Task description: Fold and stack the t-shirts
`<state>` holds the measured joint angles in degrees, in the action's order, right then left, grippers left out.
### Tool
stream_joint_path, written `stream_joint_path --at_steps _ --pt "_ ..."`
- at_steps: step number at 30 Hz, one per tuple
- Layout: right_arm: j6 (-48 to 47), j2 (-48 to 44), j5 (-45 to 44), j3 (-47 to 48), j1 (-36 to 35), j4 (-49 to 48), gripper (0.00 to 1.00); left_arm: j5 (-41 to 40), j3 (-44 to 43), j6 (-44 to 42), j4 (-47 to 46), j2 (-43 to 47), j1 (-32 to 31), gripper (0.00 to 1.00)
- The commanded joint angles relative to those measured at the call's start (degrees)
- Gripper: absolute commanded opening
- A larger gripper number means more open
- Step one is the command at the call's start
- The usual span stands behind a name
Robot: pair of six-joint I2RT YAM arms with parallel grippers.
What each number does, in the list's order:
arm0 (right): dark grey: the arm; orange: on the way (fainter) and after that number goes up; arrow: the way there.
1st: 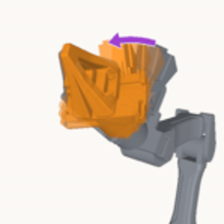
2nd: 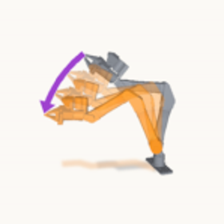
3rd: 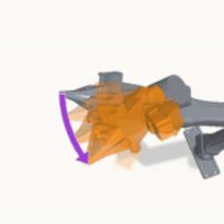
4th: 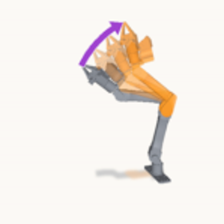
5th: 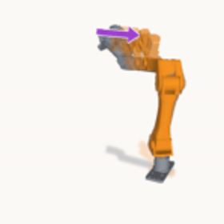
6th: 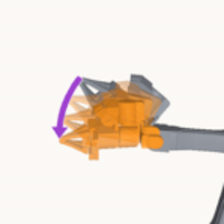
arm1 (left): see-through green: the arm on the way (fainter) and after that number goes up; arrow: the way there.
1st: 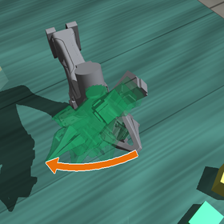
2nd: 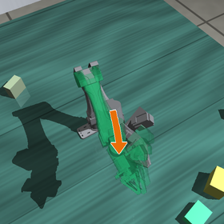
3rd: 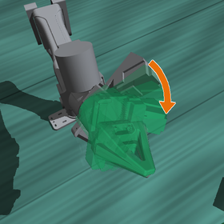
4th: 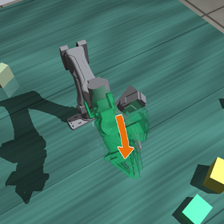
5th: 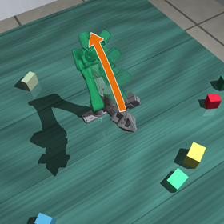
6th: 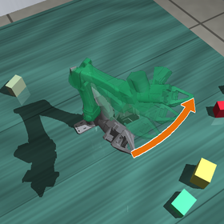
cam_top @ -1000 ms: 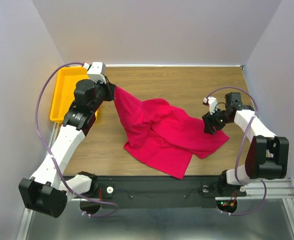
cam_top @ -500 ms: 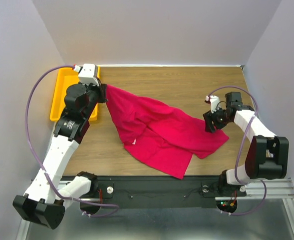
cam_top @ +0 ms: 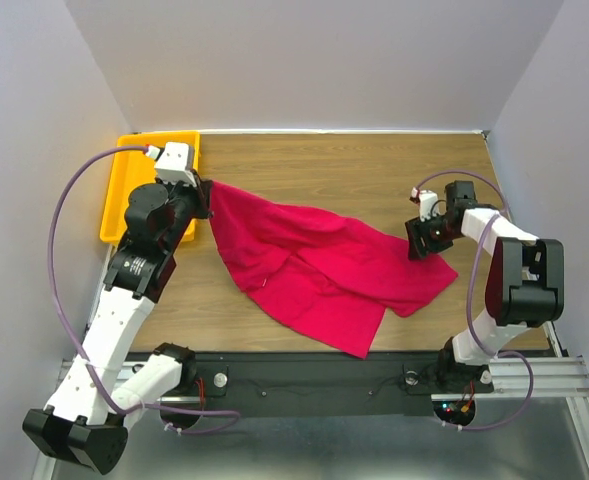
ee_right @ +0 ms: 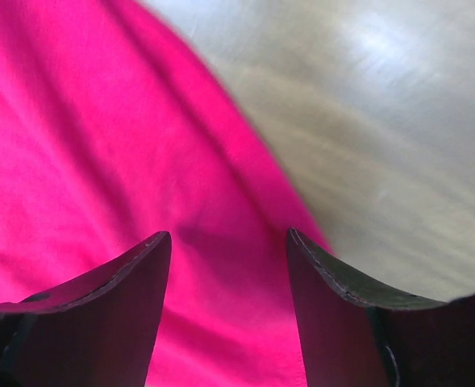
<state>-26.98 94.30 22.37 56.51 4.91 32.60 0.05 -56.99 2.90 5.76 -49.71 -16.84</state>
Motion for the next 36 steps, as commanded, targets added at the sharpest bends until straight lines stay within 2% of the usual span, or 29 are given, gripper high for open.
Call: stream_joint_path --at_steps 1,6,9,18,20,24,25,27,28,29,30,33,34,35,36 --pt "-0.17 1.32 -1.54 2.55 0.28 -3.33 0.63 1.88 1.35 1.06 -2.51 1.64 0.23 0.00" --pt "-1.93 -0.42 -2.59 3.60 0.28 -3.25 0.61 2.49 3.20 2.55 -3.12 2.16 0.23 0.00" --pt "-2.81 -1.66 -2.77 4.75 0.28 -3.07 0.65 2.84 3.99 3.08 -3.65 2.08 0.23 0.00" --pt "-5.01 2.64 0.13 3.87 0.28 -2.19 0.64 4.43 4.70 4.22 -4.79 1.29 0.23 0.00" --pt "-4.83 2.73 2.23 3.43 0.28 -2.01 0.59 4.60 4.78 4.31 -4.79 1.11 0.32 0.00" --pt "-4.92 2.20 5.75 2.99 0.19 -0.61 0.41 4.78 5.22 4.57 -5.23 0.67 0.23 0.00" --pt "-5.10 2.12 5.93 3.16 0.19 -0.26 0.30 4.78 5.40 4.75 -5.41 0.58 0.23 0.00" --pt "-5.71 1.85 6.19 3.52 0.19 0.44 0.18 4.52 5.75 4.84 -5.49 0.50 0.23 0.00" --pt "-5.89 1.24 6.72 3.78 0.19 1.32 0.07 4.43 6.19 5.01 -5.41 0.41 0.23 0.00" --pt "-6.67 0.71 7.33 4.65 0.19 2.02 0.03 4.34 6.54 5.10 -5.49 0.15 0.32 0.00" --pt "-7.03 -0.60 8.03 5.27 0.19 2.81 0.01 4.34 6.72 5.10 -6.80 0.06 0.23 0.00" --pt "-11.15 -3.94 13.56 9.31 0.19 8.60 0.01 4.08 7.16 5.28 -7.08 -0.38 0.32 0.00" --pt "-12.73 -6.73 17.75 10.28 0.19 12.80 0.01 3.99 7.24 5.36 -7.34 -0.56 0.32 0.00" --pt "-15.01 -7.89 20.14 11.33 0.19 15.71 0.01 3.73 7.42 5.37 -7.43 -0.56 0.23 0.00" --pt "-21.47 -9.30 22.17 12.56 -0.24 18.79 0.01 3.03 7.42 5.37 -7.43 -0.65 0.32 0.00"
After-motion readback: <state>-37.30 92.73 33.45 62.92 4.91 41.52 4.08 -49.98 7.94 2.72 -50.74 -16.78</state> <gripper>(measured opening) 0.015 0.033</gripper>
